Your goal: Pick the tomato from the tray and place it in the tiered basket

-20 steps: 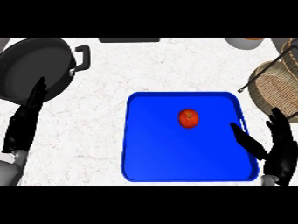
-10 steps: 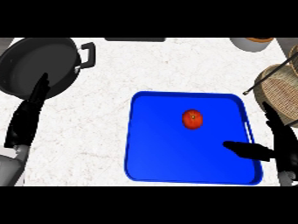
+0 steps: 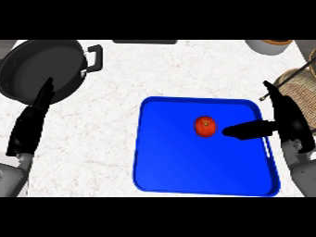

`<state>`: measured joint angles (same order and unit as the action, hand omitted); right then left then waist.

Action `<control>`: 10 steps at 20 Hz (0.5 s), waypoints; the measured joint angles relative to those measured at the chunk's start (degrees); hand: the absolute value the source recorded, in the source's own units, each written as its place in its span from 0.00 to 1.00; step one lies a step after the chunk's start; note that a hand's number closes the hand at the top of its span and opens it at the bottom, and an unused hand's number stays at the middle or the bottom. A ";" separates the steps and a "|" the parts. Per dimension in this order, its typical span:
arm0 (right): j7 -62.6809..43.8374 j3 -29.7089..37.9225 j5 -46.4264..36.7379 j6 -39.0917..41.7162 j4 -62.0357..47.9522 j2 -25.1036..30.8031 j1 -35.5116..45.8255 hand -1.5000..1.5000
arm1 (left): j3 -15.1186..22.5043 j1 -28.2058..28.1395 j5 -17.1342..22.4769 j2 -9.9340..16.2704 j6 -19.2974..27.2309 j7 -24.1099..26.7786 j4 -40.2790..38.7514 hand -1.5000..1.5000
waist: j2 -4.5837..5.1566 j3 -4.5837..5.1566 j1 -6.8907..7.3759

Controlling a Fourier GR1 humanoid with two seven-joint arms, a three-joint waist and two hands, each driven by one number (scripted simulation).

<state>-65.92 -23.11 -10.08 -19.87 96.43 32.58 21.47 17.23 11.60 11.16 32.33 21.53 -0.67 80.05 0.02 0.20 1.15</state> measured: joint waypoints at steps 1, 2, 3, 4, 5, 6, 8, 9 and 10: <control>-0.51 -0.14 0.39 0.58 -1.01 -0.70 0.83 0.00 | 0.13 0.24 -0.37 -0.45 0.10 0.06 -0.39 0.50 | 0.02 -0.02 -0.13; -1.20 -0.46 0.60 1.18 -1.93 -1.53 1.83 0.00 | 0.08 0.25 -0.62 -0.58 0.29 -0.17 -0.31 0.50 | 0.02 -0.04 -0.12; -1.60 -0.62 1.04 1.74 -3.63 -2.41 3.03 0.00 | 0.12 0.25 -0.89 -0.95 0.31 0.43 -0.60 0.50 | 0.08 -0.04 -0.03; -2.19 -0.95 1.24 2.38 -4.42 -2.99 3.90 0.00 | -0.04 0.57 -1.04 -1.38 0.51 0.37 -1.12 0.50 | 0.08 -0.06 -0.17; -2.36 -1.18 1.28 2.79 -6.19 -3.81 4.82 0.00 | -0.09 0.41 -1.19 -1.62 0.56 0.56 -1.05 0.50 | 0.09 -0.06 -0.07; -2.75 -1.65 1.16 3.23 -6.66 -4.41 5.16 0.00 | -0.20 0.60 -1.38 -1.58 0.52 0.14 -1.02 0.50 | 0.06 -0.08 -0.22; -2.76 -2.86 0.04 3.41 -8.76 -6.29 5.22 0.00 | -0.48 -0.02 -1.55 -1.43 0.38 0.09 -0.27 0.50 | 0.00 -0.10 -0.23; -2.93 -3.24 -0.30 3.73 -9.81 -7.00 5.65 0.00 | -0.65 0.12 -1.63 -1.46 0.20 -0.03 -0.48 0.50 | 0.00 -0.11 -0.32; -2.80 -3.12 -0.40 3.96 -10.63 -7.35 5.67 0.00 | -0.78 -0.41 -1.74 -1.39 0.09 0.01 -0.02 0.50 | -0.02 -0.12 -0.36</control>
<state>-68.73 -26.23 -10.48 -15.91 85.80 25.23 27.14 16.45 11.19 9.43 30.94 21.62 -0.66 80.03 0.00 0.08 0.79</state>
